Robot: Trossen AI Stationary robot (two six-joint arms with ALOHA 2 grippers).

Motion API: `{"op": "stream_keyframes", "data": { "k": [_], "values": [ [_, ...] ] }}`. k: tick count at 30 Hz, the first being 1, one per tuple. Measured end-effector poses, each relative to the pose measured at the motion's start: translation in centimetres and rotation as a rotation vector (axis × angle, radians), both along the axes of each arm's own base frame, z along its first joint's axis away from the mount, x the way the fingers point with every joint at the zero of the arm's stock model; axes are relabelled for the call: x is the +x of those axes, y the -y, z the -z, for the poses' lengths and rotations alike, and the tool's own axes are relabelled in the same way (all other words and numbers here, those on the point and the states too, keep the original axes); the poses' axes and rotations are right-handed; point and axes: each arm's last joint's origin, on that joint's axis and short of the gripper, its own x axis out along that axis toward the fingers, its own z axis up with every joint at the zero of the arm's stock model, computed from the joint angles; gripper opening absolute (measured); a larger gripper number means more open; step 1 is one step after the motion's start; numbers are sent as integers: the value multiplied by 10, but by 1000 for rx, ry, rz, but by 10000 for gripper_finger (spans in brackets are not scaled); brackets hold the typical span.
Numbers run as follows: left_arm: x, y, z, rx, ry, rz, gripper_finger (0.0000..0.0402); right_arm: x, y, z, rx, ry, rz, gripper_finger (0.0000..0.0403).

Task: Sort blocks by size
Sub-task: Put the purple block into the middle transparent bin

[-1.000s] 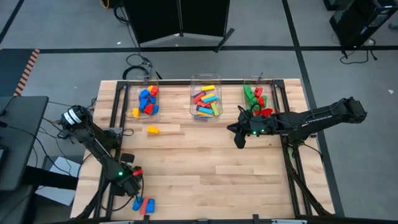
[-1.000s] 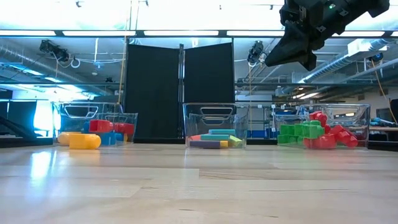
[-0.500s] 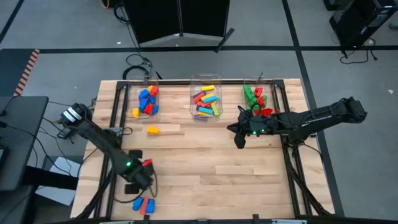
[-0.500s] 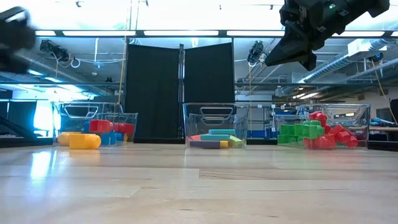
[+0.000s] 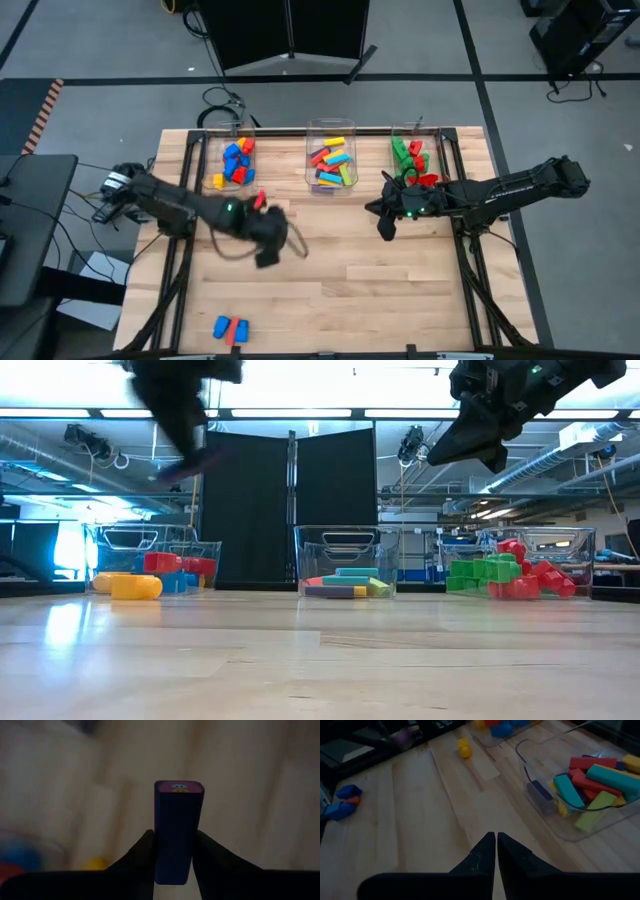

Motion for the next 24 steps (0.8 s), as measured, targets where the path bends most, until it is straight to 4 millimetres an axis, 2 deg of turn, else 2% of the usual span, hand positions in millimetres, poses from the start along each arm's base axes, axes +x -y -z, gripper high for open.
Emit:
{"op": "stream_keyframes", "data": {
  "k": [6, 11, 16, 24],
  "values": [
    [25, -53, -34, 129, 161, 7, 103, 0, -1, 0, 13, -1, -18, 28],
    [48, -102, -49, 205, 269, -11, 103, 0, -1, 0, 22, 1, -13, 28],
    [68, -158, -42, 218, 267, 5, 103, 0, -1, 0, 48, 0, -1, 29],
    [115, -230, -4, 189, 200, 56, 108, 0, -1, 0, 80, 12, 16, 23]
  ]
}}
